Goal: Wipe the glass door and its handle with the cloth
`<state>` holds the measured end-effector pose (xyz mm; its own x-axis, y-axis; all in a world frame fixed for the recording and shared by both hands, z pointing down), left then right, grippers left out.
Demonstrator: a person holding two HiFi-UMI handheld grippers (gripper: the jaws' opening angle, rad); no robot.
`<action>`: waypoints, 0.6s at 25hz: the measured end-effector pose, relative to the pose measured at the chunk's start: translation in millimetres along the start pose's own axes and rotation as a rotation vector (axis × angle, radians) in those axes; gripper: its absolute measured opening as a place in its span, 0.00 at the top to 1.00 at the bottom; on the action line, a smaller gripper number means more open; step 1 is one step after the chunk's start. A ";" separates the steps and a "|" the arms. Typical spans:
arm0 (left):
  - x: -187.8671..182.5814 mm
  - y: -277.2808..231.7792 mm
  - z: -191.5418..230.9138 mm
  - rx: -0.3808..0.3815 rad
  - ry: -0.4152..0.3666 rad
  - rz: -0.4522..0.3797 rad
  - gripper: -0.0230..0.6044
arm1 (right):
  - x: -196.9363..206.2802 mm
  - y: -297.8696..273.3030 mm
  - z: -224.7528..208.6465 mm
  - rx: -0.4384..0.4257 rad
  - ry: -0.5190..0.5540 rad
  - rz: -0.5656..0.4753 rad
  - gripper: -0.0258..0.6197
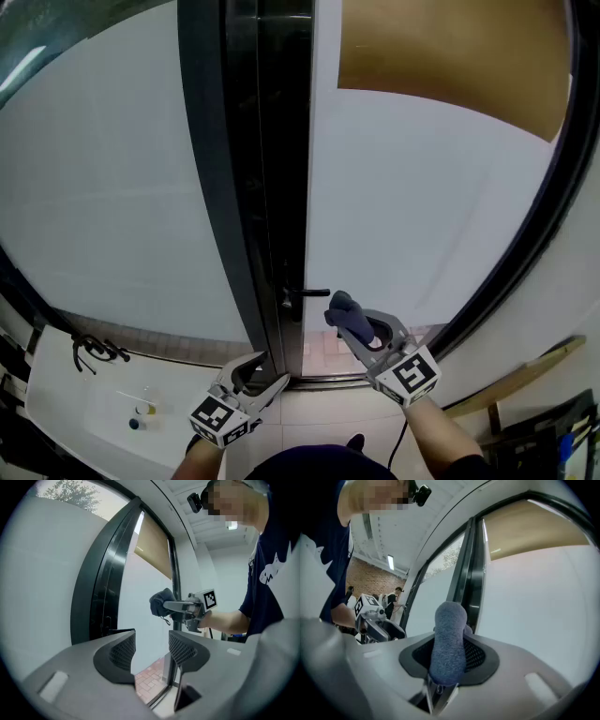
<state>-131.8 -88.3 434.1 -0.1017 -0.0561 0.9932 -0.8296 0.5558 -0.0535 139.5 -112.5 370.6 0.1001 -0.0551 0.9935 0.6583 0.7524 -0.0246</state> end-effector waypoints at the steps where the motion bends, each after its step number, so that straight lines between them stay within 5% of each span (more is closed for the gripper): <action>1: -2.3 0.2 0.9 -0.003 0.000 0.003 0.62 | -3.6 -10.1 -3.7 -0.006 0.035 0.011 0.79; 15: -0.9 10.7 8.6 -0.075 0.017 -0.004 0.62 | -13.9 -149.9 -36.2 -0.055 0.534 0.179 0.79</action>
<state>-145.3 -89.4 431.8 -0.0882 -0.0448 0.9951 -0.7867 0.6160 -0.0420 66.5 -248.3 356.4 0.5678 -0.2648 0.7794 0.6328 0.7460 -0.2075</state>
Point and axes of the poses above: the fingertips, and each gripper's own axes: y backward along the fingers, z to its left, x out of its underside, the point moved 10 cm from there along y, backward along the fingers, and after that the axes turned 8 degrees about -y, right-handed, at the moved point
